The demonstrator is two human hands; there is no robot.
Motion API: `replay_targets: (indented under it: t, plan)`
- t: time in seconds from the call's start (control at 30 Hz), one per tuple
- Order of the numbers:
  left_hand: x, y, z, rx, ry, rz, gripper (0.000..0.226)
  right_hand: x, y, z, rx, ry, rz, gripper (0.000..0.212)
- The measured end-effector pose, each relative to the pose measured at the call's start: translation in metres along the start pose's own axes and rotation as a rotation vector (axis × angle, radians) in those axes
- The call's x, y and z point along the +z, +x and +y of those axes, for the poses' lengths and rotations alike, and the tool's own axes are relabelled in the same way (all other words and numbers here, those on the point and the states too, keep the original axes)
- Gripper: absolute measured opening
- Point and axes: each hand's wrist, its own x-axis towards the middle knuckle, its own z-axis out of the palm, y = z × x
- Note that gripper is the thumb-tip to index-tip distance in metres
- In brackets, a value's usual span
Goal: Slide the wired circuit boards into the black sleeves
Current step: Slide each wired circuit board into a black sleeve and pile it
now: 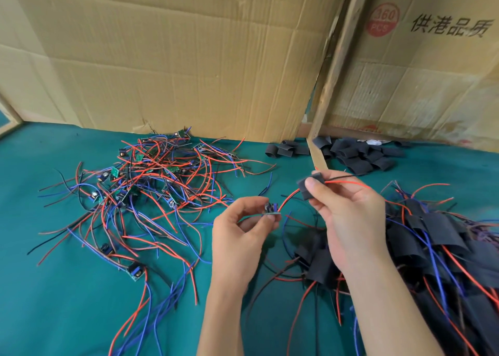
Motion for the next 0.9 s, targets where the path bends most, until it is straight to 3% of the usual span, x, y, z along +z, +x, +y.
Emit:
replay_targets:
  t: [0.27, 0.63, 0.8, 0.9]
  plan:
    - [0.002, 0.001, 0.001, -0.001, -0.052, -0.001, 0.021, 0.003, -0.004, 0.011, 0.042, -0.117, -0.081, 0.015]
    - [0.006, 0.002, 0.002, 0.126, -0.012, 0.223, 0.021, 0.020, -0.014, 0.014, 0.254, -0.012, -0.053, 0.007]
    - [0.006, 0.002, 0.000, 0.214, 0.148, 0.218, 0.033, 0.024, -0.016, 0.012, 0.313, 0.045, -0.059, 0.012]
    - [0.010, 0.000, 0.000, 0.193, 0.155, 0.137, 0.030, 0.021, -0.015, 0.012, 0.312, 0.072, -0.047, 0.015]
